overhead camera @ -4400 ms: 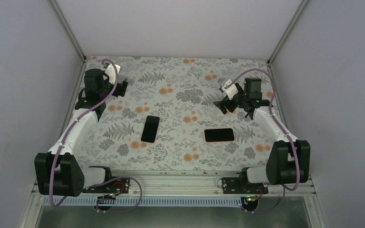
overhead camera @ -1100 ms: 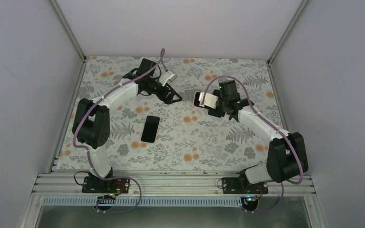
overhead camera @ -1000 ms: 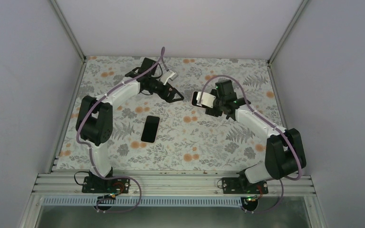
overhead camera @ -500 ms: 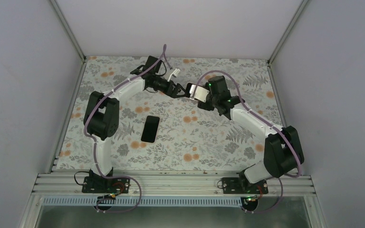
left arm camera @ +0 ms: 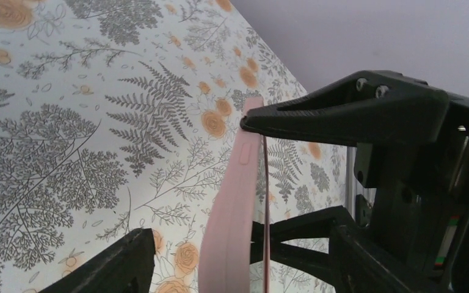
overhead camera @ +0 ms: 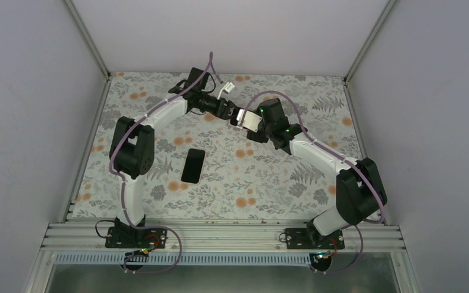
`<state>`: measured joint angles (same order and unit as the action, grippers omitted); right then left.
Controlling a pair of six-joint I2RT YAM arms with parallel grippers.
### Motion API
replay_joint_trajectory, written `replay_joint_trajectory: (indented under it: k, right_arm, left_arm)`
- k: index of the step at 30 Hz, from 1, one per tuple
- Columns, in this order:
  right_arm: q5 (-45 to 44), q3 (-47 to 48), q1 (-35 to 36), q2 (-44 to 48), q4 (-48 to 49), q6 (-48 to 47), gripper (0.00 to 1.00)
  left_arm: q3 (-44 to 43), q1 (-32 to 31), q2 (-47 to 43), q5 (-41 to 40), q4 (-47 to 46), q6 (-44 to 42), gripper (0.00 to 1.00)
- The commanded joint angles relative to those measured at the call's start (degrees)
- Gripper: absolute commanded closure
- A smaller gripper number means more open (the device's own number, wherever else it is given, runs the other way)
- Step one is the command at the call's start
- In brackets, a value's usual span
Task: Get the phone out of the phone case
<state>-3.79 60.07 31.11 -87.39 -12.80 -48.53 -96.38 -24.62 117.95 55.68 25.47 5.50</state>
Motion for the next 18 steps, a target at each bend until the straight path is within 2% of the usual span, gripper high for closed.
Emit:
replay_joint_trajectory:
  k: [1,5,8,13,18]
  right_arm:
    - [-2.30,1.90,0.61,0.10,6.38,2.81,0.40]
    - [-2.84,2.41,0.66,0.34,6.65,3.68,0.40]
    - [-3.36,2.29,0.81,0.60,7.04,4.01,0.40]
    - [-3.10,2.41,0.96,1.86,6.59,4.69,0.40]
    - [-2.13,3.41,1.29,2.63,4.83,5.81,0.40]
  left_arm:
    - [-2.75,-0.19,1.23,3.20,2.48,-0.92,0.30]
    - [-3.10,-0.19,1.32,3.39,4.47,-2.36,0.31]
    - [-3.30,-0.25,1.45,4.22,4.59,-2.33,0.57]
    - [-4.17,-0.14,1.73,4.31,5.91,-3.45,0.58]
    - [-3.90,-0.08,1.88,5.26,5.43,-3.39,0.75]
